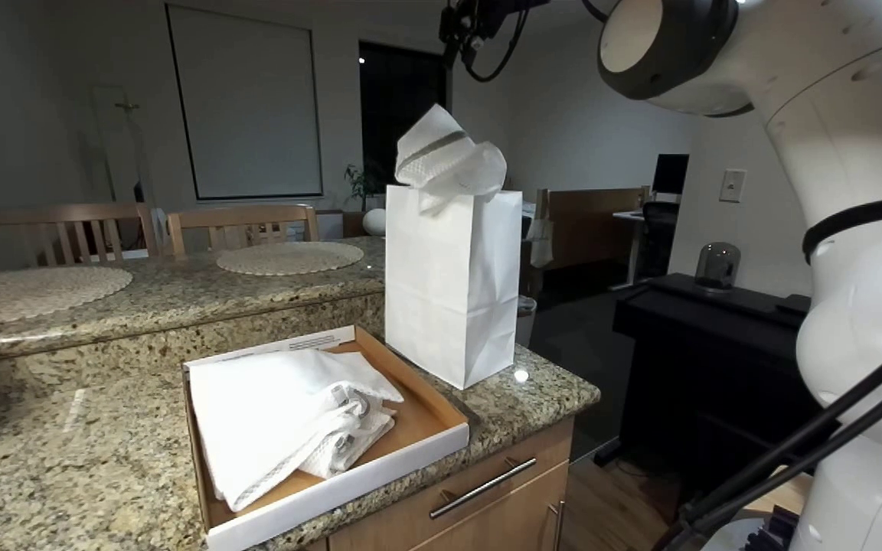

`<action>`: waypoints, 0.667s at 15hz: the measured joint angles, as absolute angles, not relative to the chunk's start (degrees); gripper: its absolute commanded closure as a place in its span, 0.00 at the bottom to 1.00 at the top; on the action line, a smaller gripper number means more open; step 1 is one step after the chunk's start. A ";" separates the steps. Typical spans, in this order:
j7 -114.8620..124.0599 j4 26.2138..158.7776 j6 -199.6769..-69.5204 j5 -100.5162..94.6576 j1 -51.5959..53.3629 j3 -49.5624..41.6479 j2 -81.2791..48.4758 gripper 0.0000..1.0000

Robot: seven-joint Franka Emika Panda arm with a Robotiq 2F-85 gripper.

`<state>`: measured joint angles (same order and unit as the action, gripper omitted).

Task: Pick up the cloth and put it in the paper bag

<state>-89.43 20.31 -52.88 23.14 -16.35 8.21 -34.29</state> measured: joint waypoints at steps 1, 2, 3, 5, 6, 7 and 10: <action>-89.43 20.29 -53.11 23.05 -16.36 8.20 -34.20 0.12; -89.43 20.29 -53.50 22.96 -16.36 8.19 -34.15 0.07; -89.29 20.29 -53.85 22.93 -16.36 8.18 -34.15 0.00; -87.85 20.29 -53.98 22.93 -16.43 8.18 -34.17 0.00; -86.76 20.29 -53.90 22.93 -16.45 8.18 -34.19 0.00; -85.88 20.30 -53.70 22.93 -16.45 8.18 -34.24 0.00; -85.45 20.30 -53.36 22.11 -16.35 8.18 -34.27 0.00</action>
